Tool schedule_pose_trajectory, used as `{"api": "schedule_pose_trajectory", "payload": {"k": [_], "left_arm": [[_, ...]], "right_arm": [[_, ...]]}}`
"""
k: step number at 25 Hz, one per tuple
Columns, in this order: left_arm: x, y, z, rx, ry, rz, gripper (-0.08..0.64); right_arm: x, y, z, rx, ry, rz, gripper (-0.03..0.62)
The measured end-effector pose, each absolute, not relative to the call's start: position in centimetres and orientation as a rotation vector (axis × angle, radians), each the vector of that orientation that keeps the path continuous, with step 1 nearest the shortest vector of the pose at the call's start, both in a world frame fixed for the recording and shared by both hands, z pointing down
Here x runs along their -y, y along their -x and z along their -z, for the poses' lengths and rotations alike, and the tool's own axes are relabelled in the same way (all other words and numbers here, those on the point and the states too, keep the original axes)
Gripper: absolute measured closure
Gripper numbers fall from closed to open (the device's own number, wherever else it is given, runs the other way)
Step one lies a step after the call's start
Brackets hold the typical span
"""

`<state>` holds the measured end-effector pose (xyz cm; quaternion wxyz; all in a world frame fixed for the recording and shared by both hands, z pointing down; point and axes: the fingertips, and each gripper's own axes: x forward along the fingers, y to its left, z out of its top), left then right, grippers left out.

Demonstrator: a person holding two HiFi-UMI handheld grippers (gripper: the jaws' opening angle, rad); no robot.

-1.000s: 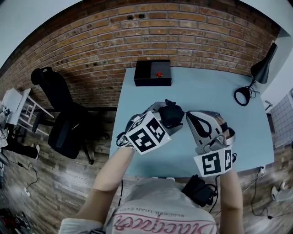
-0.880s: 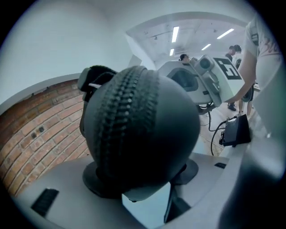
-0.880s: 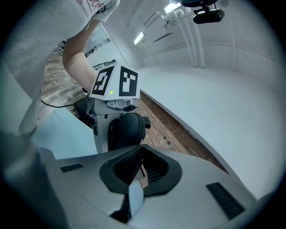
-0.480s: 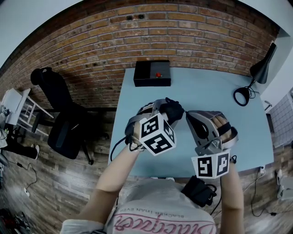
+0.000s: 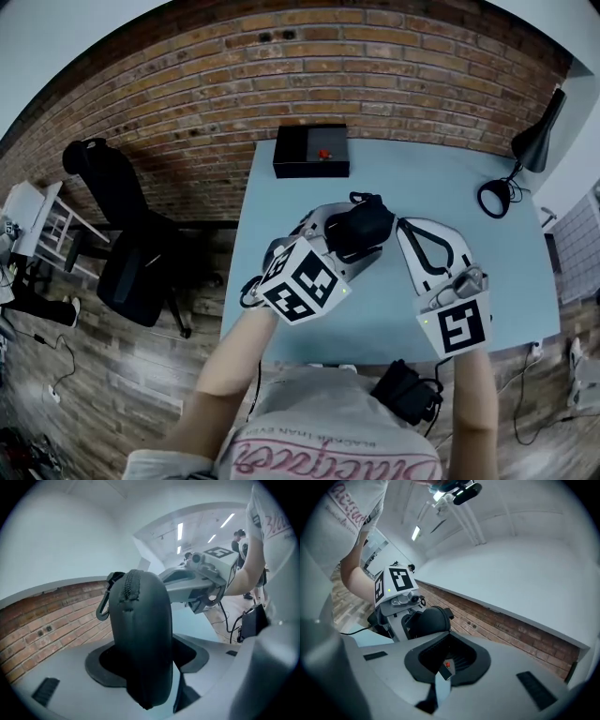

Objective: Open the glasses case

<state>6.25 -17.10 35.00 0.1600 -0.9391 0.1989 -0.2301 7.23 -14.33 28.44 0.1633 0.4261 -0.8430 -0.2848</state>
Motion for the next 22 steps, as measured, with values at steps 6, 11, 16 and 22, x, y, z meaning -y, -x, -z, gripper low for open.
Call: {"api": "schedule_pose_trajectory", "payload": {"k": [6,11,16,22], "left_arm": [[15.7,-6.4,-33.1,-0.484,2.724,0.427,0.296],[15.3,-5.7,-32.8,-0.484,2.545,0.379,0.301],[15.2,-5.3,-33.1,-0.455,2.400,0.389,0.301],[16.1,-4.9,-34.7,-0.448,2.470,0.606,0.304]], "right_arm": [[14.4,-8.9,-28.8,2.360,-1.232,0.871,0.575],[13.4,-8.4,-28.4,2.788,-1.178,0.519,0.574],[13.1,-7.8,-29.0,2.779,-1.082,0.544,0.574],[14.0,-8.4,-30.6,2.136,-1.144,1.083,0.575]]}}
